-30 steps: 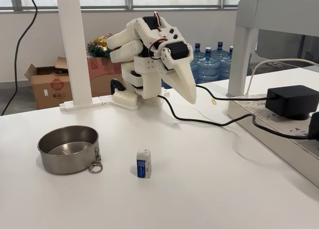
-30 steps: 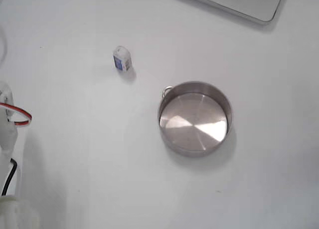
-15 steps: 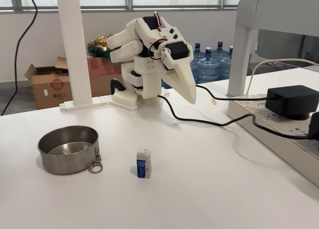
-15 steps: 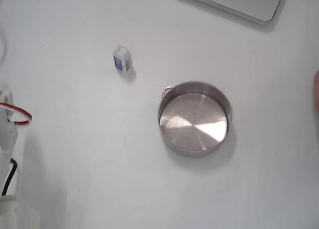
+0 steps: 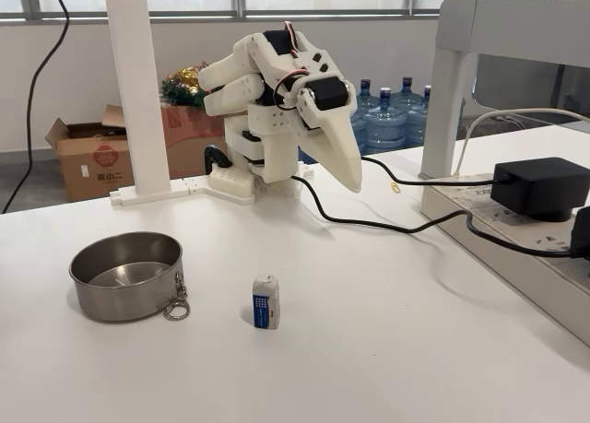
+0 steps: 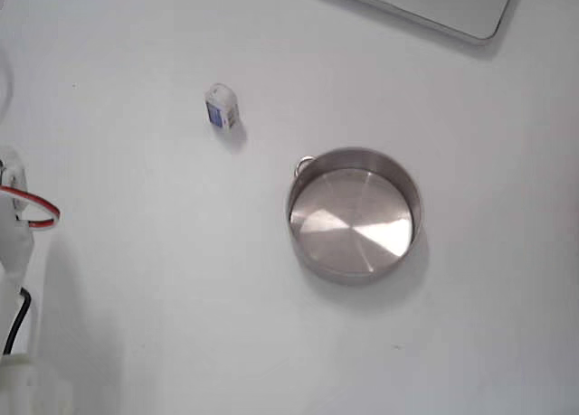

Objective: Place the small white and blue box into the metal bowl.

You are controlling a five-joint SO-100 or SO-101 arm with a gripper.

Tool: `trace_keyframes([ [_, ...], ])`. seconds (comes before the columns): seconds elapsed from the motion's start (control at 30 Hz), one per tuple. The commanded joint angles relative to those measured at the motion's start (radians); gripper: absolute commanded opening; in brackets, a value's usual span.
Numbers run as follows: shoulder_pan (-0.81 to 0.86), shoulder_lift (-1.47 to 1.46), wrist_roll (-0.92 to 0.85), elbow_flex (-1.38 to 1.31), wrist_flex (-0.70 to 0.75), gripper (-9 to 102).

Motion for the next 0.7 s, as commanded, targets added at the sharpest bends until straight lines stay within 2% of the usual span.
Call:
trace_keyframes([
  [0.0,0.011,0.017,0.005,0.052,-0.057,-5],
  [0.13,0.086,0.015,0.005,0.052,-0.196,-5],
  [0.37,0.290,-0.044,0.029,0.055,-0.359,-5],
  [0.47,0.319,-0.091,0.186,0.058,-0.423,-5],
  [0.67,0.318,-0.109,0.693,0.060,-0.460,-5],
])
